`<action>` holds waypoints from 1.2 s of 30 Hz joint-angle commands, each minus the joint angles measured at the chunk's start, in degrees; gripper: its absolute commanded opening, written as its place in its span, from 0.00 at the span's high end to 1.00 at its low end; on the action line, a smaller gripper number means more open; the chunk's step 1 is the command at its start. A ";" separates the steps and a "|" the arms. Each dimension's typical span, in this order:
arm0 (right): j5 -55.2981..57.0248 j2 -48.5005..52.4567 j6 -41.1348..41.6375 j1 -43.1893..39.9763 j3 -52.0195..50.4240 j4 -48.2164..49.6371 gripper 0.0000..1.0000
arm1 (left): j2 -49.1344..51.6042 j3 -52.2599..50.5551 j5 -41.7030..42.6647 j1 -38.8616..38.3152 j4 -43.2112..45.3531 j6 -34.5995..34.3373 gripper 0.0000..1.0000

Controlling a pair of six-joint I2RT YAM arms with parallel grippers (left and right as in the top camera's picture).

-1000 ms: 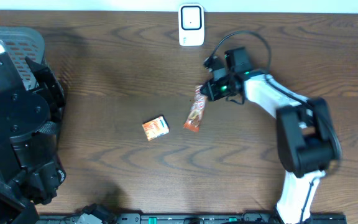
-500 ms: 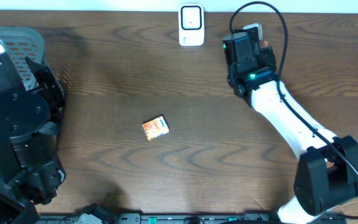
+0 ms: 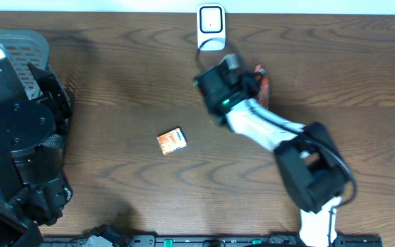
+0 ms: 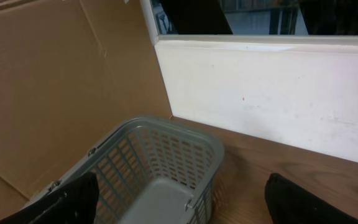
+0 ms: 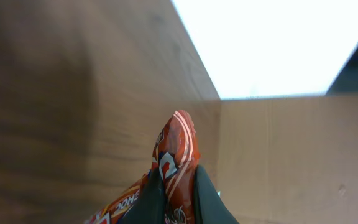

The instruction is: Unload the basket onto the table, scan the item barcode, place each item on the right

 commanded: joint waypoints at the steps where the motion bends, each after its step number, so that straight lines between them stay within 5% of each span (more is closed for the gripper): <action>1: 6.19 3.96 -1.46 3.98 -0.04 -0.15 0.99 | -0.22 0.04 -0.37 0.24 0.02 -0.31 0.14; 5: 7.69 6.67 -0.59 10.78 -0.04 -1.38 0.98 | -0.20 0.04 -0.37 0.24 0.02 -0.31 0.14; 14: 5.40 6.84 9.03 24.02 -0.04 -2.03 0.68 | -0.20 0.04 -0.37 0.24 0.02 -0.31 0.14; 17: 1.14 6.84 10.84 26.56 -0.04 -2.16 0.38 | -0.20 0.04 -0.37 0.24 0.02 -0.31 0.14; 23: 0.81 6.71 13.84 28.09 -0.02 -2.21 0.01 | -0.22 0.04 -0.37 0.24 0.02 -0.31 0.14; 31: 1.73 3.45 13.77 28.04 0.02 -2.25 0.01 | -0.20 0.04 -0.37 0.24 0.02 -0.31 0.14; 33: 1.90 1.11 13.75 27.93 0.02 -2.29 0.20 | -0.20 0.04 -0.37 0.24 0.02 -0.31 0.14; 36: 1.31 -3.93 13.79 27.28 0.02 -2.23 0.73 | -0.20 0.04 -0.37 0.24 0.02 -0.31 0.14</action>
